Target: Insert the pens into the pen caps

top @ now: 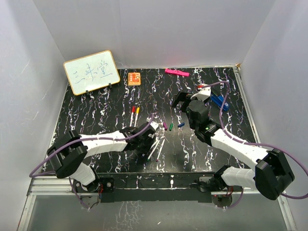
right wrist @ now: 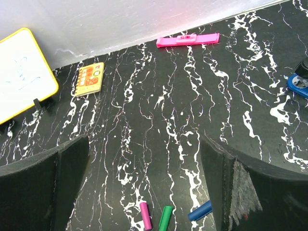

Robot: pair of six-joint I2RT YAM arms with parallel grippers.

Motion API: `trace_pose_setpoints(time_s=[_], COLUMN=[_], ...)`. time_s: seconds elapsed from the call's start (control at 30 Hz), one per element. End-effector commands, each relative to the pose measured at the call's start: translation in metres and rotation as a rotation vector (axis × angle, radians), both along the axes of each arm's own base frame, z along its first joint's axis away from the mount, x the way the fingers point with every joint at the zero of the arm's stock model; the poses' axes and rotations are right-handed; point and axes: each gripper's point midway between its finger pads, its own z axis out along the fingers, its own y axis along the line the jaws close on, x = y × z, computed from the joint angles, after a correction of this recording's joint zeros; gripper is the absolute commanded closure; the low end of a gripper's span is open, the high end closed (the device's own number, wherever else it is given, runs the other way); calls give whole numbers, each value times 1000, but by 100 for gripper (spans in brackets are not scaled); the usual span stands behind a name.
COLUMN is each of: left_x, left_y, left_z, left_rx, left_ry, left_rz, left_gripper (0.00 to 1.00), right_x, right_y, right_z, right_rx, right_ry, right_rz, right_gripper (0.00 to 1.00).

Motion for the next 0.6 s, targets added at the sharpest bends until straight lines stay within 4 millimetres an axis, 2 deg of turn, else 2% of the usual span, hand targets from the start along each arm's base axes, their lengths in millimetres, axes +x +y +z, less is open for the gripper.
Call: trace_pose_setpoints(time_s=[0.0, 0.13, 0.4, 0.57], left_x=[4, 6, 4, -6], left_y=[6, 15, 8, 13], left_z=[1, -6, -12, -19], left_rx=[59, 143, 147, 201], left_ry=[-6, 2, 35, 95], left_rz=[30, 34, -15, -88], left_gripper=[68, 68, 69, 70], right_x=[1, 2, 1, 0], right_y=[0, -1, -2, -5], right_z=[10, 8, 7, 6], right_rx=[30, 31, 32, 38], right_ry=[-31, -29, -27, -27], right_rz=[-2, -4, -8, -17], right_gripper=[2, 2, 2, 2])
